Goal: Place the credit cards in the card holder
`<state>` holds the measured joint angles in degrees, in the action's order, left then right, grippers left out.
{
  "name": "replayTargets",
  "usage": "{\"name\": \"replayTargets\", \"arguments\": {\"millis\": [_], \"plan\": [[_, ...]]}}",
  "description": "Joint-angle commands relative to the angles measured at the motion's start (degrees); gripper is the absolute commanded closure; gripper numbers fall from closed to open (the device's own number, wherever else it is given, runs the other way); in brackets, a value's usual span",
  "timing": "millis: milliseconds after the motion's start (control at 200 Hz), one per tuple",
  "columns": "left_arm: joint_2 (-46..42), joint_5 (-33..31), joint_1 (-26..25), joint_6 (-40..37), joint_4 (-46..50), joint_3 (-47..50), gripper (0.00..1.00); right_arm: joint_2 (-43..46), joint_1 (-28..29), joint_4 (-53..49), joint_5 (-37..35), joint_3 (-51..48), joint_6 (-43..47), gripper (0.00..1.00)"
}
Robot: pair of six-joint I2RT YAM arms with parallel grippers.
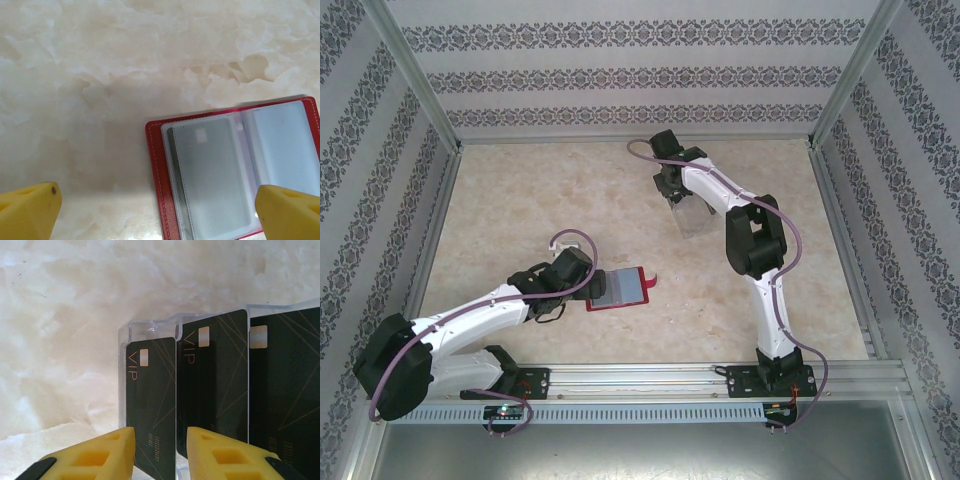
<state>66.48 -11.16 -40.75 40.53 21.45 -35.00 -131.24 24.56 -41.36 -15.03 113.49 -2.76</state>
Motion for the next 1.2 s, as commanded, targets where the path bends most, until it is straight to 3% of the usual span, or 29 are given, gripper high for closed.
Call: {"name": "replayTargets", "arguments": {"millis": [0, 615, 1194], "plan": [[0.24, -0.36, 0.72, -0.36, -0.20, 0.39, 0.00, 1.22, 0.82, -0.02, -1.88, 0.88, 0.64, 0.66], [-0.29, -0.71, 0.73, -0.49, -0.36, 0.41, 0.00, -4.57, 1.19, -2.84, -2.27, 4.38, 1.22, 0.66], [-0.59, -0.80, 0.75, -0.42, -0.53, 0.82, 0.00, -4.05, 1.55, -3.28, -0.88, 5.20, 0.04, 0.72]]}}
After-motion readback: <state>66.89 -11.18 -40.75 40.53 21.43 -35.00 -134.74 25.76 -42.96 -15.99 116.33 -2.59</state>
